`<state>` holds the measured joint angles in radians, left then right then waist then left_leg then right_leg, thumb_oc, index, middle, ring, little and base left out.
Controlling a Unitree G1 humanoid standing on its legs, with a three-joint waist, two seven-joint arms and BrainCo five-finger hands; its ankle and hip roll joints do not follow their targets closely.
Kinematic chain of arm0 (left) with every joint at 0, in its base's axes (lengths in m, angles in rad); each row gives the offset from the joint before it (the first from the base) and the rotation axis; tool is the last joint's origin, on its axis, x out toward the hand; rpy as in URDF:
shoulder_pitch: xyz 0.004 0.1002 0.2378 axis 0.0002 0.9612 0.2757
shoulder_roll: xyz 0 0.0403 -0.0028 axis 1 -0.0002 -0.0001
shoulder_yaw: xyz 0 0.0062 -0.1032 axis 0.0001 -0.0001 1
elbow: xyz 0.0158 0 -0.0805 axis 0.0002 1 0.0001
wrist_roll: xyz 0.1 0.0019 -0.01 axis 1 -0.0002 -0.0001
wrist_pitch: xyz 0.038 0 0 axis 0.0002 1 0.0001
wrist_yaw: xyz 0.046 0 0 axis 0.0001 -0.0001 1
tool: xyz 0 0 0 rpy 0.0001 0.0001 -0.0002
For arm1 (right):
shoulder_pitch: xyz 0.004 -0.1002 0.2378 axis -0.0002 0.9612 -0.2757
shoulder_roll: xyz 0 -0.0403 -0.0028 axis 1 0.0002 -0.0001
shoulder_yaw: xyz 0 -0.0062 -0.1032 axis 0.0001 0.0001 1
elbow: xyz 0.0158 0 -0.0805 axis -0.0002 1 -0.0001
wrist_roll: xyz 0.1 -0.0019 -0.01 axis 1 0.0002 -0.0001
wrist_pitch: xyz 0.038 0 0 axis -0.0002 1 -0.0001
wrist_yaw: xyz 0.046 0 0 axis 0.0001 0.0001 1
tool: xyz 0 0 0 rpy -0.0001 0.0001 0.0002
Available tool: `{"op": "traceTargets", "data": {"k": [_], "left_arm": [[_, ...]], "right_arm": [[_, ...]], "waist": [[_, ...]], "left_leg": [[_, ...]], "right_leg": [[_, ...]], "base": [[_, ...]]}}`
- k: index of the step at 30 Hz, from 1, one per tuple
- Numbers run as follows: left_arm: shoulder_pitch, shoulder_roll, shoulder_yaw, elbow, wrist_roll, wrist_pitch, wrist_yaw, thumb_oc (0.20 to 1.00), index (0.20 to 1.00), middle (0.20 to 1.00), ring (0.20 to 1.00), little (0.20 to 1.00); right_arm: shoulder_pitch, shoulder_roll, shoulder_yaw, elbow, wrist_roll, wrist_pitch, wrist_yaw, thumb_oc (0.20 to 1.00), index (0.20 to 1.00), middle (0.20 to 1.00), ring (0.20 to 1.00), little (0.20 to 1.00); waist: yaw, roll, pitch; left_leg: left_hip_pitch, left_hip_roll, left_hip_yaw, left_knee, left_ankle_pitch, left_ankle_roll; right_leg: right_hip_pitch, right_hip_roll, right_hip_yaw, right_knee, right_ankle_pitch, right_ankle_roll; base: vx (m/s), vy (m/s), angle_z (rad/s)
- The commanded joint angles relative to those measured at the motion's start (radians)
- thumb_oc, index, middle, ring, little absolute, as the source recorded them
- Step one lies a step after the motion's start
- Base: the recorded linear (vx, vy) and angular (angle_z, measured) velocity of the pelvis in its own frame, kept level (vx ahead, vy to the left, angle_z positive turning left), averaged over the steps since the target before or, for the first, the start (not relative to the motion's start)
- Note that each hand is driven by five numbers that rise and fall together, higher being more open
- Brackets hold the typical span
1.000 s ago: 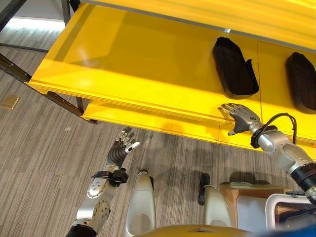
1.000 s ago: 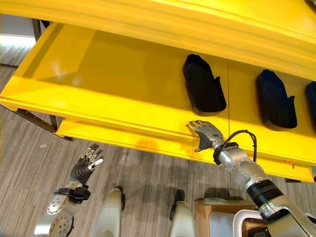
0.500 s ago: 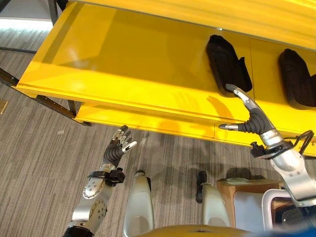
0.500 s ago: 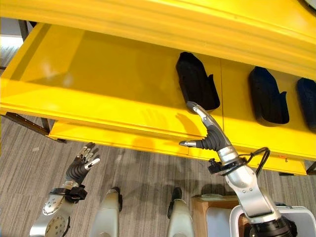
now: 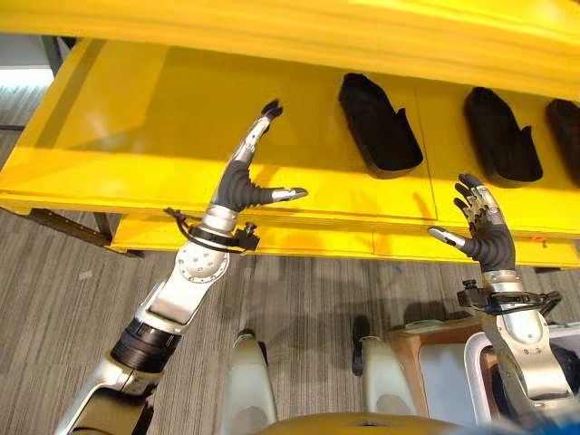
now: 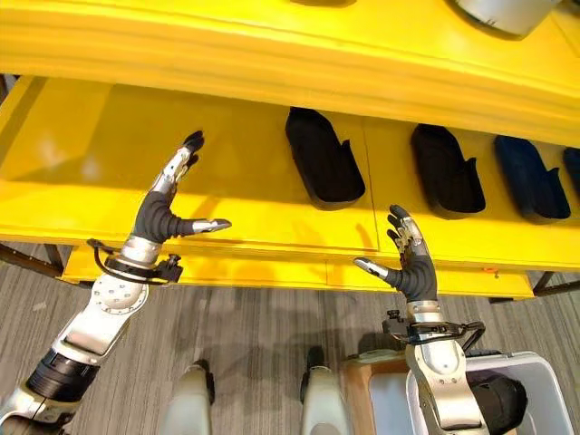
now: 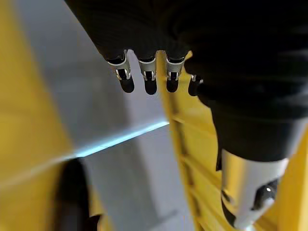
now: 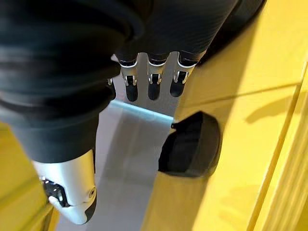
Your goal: Move parts from the plastic box to the shelf.
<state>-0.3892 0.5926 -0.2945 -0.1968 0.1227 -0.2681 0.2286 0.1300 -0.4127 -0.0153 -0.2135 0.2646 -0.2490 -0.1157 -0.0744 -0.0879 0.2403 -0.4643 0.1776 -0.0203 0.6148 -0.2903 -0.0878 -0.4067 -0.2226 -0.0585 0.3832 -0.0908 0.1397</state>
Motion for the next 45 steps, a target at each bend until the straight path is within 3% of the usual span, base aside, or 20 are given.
{"op": "traceTargets", "data": {"k": [1,3,4,8,13,17,20,23,24,45], "left_arm": [[-0.047,-0.015,-0.051,-0.007,0.137,-0.044,0.052,1.000,1.000,1.000,1.000,1.000],[-0.113,-0.033,-0.101,0.041,0.169,-0.036,0.065,1.000,1.000,1.000,1.000,1.000],[-0.217,-0.055,-0.163,0.148,0.245,-0.012,0.091,1.000,1.000,1.000,1.000,1.000],[-0.294,-0.077,-0.195,0.244,0.277,0.009,0.117,1.000,1.000,1.000,1.000,1.000],[-0.337,-0.151,-0.162,0.393,0.175,0.046,0.185,1.000,1.000,1.000,1.000,1.000],[-0.333,-0.210,-0.094,0.453,-0.013,0.048,0.239,1.000,1.000,1.000,1.000,1.000],[-0.334,-0.278,-0.049,0.482,-0.229,0.009,0.276,1.000,1.000,1.000,1.000,1.000],[-0.334,-0.278,-0.049,0.483,-0.230,0.009,0.275,1.000,1.000,1.000,1.000,1.000],[-0.345,-0.320,-0.038,0.491,-0.327,-0.005,0.279,1.000,1.000,1.000,1.000,1.000],[-0.461,-0.433,-0.114,0.586,-0.397,0.000,0.258,1.000,1.000,1.000,1.000,1.000]], "right_arm": [[-0.025,-0.026,-0.064,-0.013,0.035,-0.081,-0.052,1.000,1.000,1.000,1.000,1.000],[-0.027,-0.023,-0.067,-0.011,0.030,-0.083,-0.071,1.000,1.000,1.000,1.000,1.000],[-0.028,-0.023,-0.070,-0.007,0.034,-0.085,-0.093,1.000,1.000,1.000,1.000,1.000],[-0.031,-0.022,-0.073,0.005,0.038,-0.085,-0.104,1.000,1.000,1.000,1.000,1.000],[-0.035,-0.020,-0.054,0.028,0.046,-0.081,-0.110,1.000,1.000,1.000,1.000,1.000],[-0.040,-0.013,-0.031,0.048,0.048,-0.070,-0.118,1.000,1.000,1.000,1.000,1.000],[-0.052,-0.012,-0.010,0.063,0.041,-0.058,-0.131,1.000,1.000,1.000,1.000,1.000],[-0.053,-0.013,-0.010,0.064,0.040,-0.059,-0.131,1.000,1.000,1.000,1.000,1.000],[-0.072,-0.012,0.016,0.069,0.032,-0.049,-0.139,1.000,1.000,1.000,1.000,1.000],[-0.113,-0.037,0.047,0.083,0.043,-0.045,-0.134,1.000,1.000,1.000,1.000,1.000]], "waist": [[0.009,0.014,-0.059],[-0.002,0.016,-0.059],[-0.028,0.019,-0.067],[-0.046,0.022,-0.072],[-0.069,0.013,-0.081],[-0.077,0.005,-0.081],[-0.081,-0.001,-0.079],[-0.081,-0.001,-0.079],[-0.082,-0.005,-0.077],[-0.121,-0.016,-0.085]], "left_leg": [[0.021,0.012,-0.076,-0.093,0.147,-0.007],[0.031,0.015,-0.072,-0.102,0.149,-0.008],[0.043,0.020,-0.059,-0.114,0.154,-0.012],[0.051,0.027,-0.046,-0.127,0.160,-0.014],[0.043,0.031,-0.028,-0.122,0.163,-0.017],[0.043,0.035,-0.019,-0.121,0.165,-0.019],[0.042,0.036,-0.017,-0.122,0.169,-0.021],[0.042,0.037,-0.016,-0.122,0.169,-0.021],[0.044,0.040,-0.013,-0.121,0.169,-0.022],[0.041,0.056,0.003,-0.119,0.170,-0.031]], "right_leg": [[0.024,0.005,0.012,0.115,-0.003,-0.018],[0.032,0.007,0.017,0.106,0.000,-0.017],[0.037,0.013,0.029,0.087,0.008,-0.016],[0.035,0.019,0.046,0.065,0.021,-0.014],[0.020,0.024,0.066,0.052,0.035,-0.014],[0.014,0.027,0.077,0.047,0.044,-0.015],[0.010,0.030,0.079,0.046,0.050,-0.015],[0.010,0.030,0.080,0.046,0.050,-0.015],[0.009,0.033,0.084,0.048,0.052,-0.017],[-0.013,0.052,0.112,0.052,0.058,-0.019]], "base": [[0.01,-0.010,-0.19],[0.02,0.000,-0.14],[0.01,0.005,-0.13],[0.00,0.015,-0.15],[0.00,0.018,-0.21],[0.00,0.006,-0.02],[0.00,0.000,0.00],[0.00,0.000,0.00],[0.00,0.000,0.00],[0.00,-0.001,-0.03]]}}
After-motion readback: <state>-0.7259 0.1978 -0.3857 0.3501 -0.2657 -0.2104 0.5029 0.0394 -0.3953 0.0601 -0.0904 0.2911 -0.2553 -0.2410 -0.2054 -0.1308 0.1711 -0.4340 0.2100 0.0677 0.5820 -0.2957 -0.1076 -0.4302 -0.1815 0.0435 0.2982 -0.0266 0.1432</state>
